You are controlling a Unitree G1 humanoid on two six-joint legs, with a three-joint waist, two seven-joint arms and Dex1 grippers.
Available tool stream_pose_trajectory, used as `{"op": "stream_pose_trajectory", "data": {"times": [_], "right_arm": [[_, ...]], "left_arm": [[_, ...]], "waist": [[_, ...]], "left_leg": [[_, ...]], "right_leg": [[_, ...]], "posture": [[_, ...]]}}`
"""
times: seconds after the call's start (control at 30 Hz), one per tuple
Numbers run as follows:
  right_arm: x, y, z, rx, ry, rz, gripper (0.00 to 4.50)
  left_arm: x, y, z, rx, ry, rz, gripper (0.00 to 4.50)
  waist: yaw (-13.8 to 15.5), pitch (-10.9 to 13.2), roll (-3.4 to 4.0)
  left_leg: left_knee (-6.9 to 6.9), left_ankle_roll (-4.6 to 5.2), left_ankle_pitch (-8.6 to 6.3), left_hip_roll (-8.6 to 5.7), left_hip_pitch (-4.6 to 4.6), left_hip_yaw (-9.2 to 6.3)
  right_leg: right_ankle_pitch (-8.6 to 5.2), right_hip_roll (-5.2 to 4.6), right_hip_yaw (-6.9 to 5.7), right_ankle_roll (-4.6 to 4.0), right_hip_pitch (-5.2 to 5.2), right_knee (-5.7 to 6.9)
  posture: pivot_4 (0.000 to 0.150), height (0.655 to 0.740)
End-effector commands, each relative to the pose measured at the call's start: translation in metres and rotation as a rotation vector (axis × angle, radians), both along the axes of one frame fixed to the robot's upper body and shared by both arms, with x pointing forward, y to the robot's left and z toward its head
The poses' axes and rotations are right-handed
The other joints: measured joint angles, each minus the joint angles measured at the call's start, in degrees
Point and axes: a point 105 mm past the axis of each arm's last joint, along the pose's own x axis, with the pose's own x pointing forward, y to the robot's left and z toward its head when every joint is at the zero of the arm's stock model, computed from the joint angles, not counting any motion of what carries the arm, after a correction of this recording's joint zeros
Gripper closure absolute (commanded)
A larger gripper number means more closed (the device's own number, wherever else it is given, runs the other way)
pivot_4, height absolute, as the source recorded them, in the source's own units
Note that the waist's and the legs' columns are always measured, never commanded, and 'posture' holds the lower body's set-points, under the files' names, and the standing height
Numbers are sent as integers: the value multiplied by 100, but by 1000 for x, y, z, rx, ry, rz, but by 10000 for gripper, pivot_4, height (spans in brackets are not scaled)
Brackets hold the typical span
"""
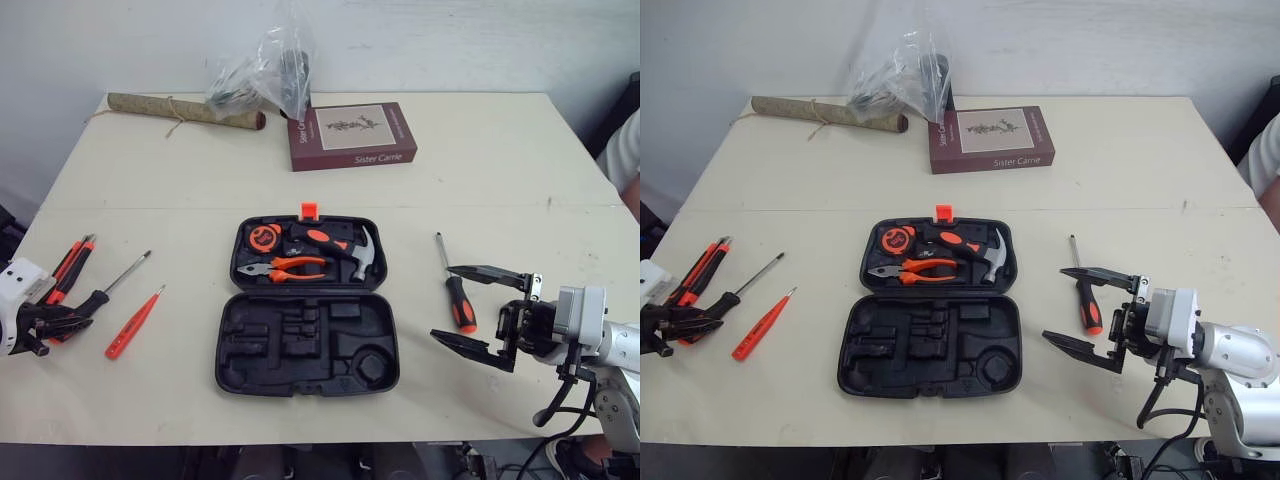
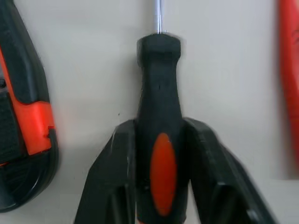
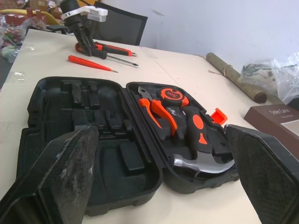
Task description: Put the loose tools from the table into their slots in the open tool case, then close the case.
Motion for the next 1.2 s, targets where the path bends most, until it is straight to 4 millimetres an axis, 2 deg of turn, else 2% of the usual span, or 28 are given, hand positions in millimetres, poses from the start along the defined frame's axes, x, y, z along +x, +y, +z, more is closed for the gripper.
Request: {"op": "stream_pose_trajectory", "data": {"times": [0.03, 0.1, 0.17, 0.27, 0.33, 0.5, 0.63, 0.73, 0.93, 1.2], "right_arm": [[-6, -1, 7, 21, -37, 14, 0], [-8, 0, 8, 32, -41, 17, 0], [-9, 1, 9, 37, -43, 20, 0], [-9, -1, 7, 30, -40, 18, 0], [-8, -5, 4, 4, -33, 12, 0], [-3, -14, -3, -19, -17, -20, 0], [-3, -17, -9, -43, 4, -34, 0], [-3, -14, -10, -49, 15, -31, 0], [0, 1, -1, -7, 18, -38, 0], [-1, 5, 3, -15, 16, -46, 0]], "left_arm": [[17, -29, 53, -57, -331, -184, 37204], [15, -46, 81, -88, -452, -281, 37204], [10, -62, 88, -90, -457, -378, 37204], [3, -109, 99, -55, -407, -603, 37204], [0, -134, 98, -1, -344, -713, 37204], [-4, -191, 88, 87, -232, -856, 37204], [-7, -223, 67, 197, -140, -914, 37204], [1, -235, 55, 301, -113, -910, 37204], [16, -259, 45, 429, -83, -969, 37204], [23, -263, 35, 522, -38, -1010, 37204]], "waist": [[35, 2, -7], [53, 3, -33], [54, -7, -60], [54, -7, -59], [56, -7, -59], [107, -4, -53], [121, -3, -53], [123, -2, -50], [144, -2, -50], [153, -2, -50]], "left_leg": [[7, 0, 0, 2, -3, -4], [17, 0, 0, 6, -9, -11], [20, -1, 0, 11, -14, -15], [21, 0, -1, 3, -10, -15], [21, 0, -1, 2, -10, -13], [22, 0, 0, 3, -2, -12], [22, 0, 0, 5, -3, -11], [25, -1, 0, 8, -2, -7], [33, -7, 4, 15, -3, -9], [43, -5, 5, 18, -7, -11]], "right_leg": [[0, -6, -4, 0, 3, 0], [0, -21, -8, 0, 3, 0], [0, -21, -12, 0, 3, -1], [1, -23, -12, 2, 11, -5], [2, -17, -10, 4, 13, -6], [2, 13, -1, 4, 19, -5], [2, 22, 17, 4, 18, -6], [2, 40, 25, 4, 18, -6], [2, 58, 31, 4, 18, -4], [2, 61, 30, 4, 17, -5]], "posture": [[1500, 7400], [1500, 7400], [1500, 7400], [1500, 7400], [1500, 7400], [1500, 7400], [1500, 7400], [1500, 7400], [1500, 7400], [1500, 7400]]}}
